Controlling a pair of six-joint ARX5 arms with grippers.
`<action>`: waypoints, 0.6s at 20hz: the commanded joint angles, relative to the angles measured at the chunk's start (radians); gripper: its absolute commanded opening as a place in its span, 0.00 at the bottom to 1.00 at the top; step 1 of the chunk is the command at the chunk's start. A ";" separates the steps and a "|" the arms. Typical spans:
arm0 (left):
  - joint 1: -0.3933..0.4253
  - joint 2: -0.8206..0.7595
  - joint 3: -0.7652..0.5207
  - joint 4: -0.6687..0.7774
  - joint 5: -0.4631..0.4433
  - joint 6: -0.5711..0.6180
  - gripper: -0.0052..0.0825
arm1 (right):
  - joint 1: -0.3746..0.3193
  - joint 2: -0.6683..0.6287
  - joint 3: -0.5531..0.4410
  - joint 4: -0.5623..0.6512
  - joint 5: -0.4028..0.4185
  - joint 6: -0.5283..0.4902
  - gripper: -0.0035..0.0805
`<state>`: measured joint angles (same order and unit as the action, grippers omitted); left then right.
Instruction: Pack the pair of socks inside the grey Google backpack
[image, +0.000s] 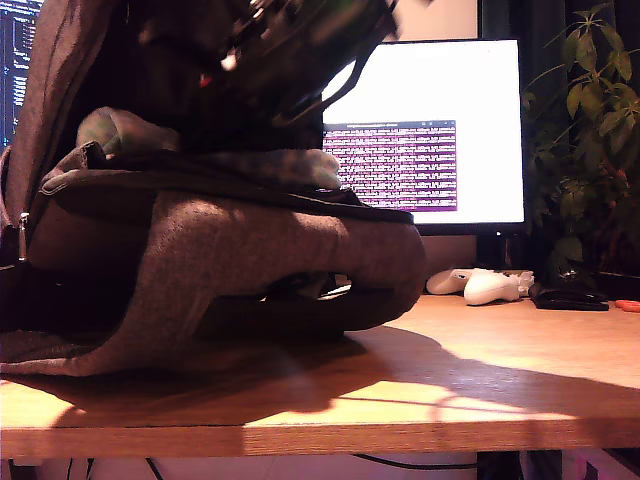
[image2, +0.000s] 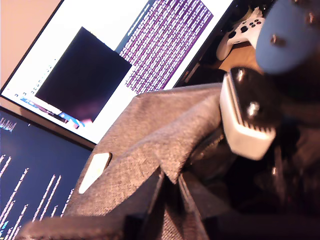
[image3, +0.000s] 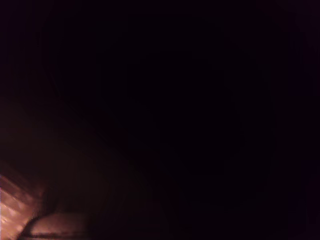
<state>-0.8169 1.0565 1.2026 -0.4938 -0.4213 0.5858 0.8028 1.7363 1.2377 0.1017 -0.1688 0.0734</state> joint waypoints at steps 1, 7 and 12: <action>-0.020 -0.017 0.062 0.053 0.024 -0.003 0.03 | 0.008 -0.037 0.002 -0.030 0.005 -0.032 0.03; 0.001 -0.017 0.062 0.053 0.032 -0.003 0.03 | 0.008 -0.116 0.002 -0.205 0.077 -0.074 0.03; 0.026 -0.017 0.062 0.052 0.049 -0.003 0.03 | 0.008 -0.183 0.002 -0.283 0.102 -0.074 0.03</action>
<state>-0.7952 1.0565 1.2137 -0.4923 -0.3767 0.5854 0.8066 1.5799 1.2377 -0.1844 -0.0681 0.0013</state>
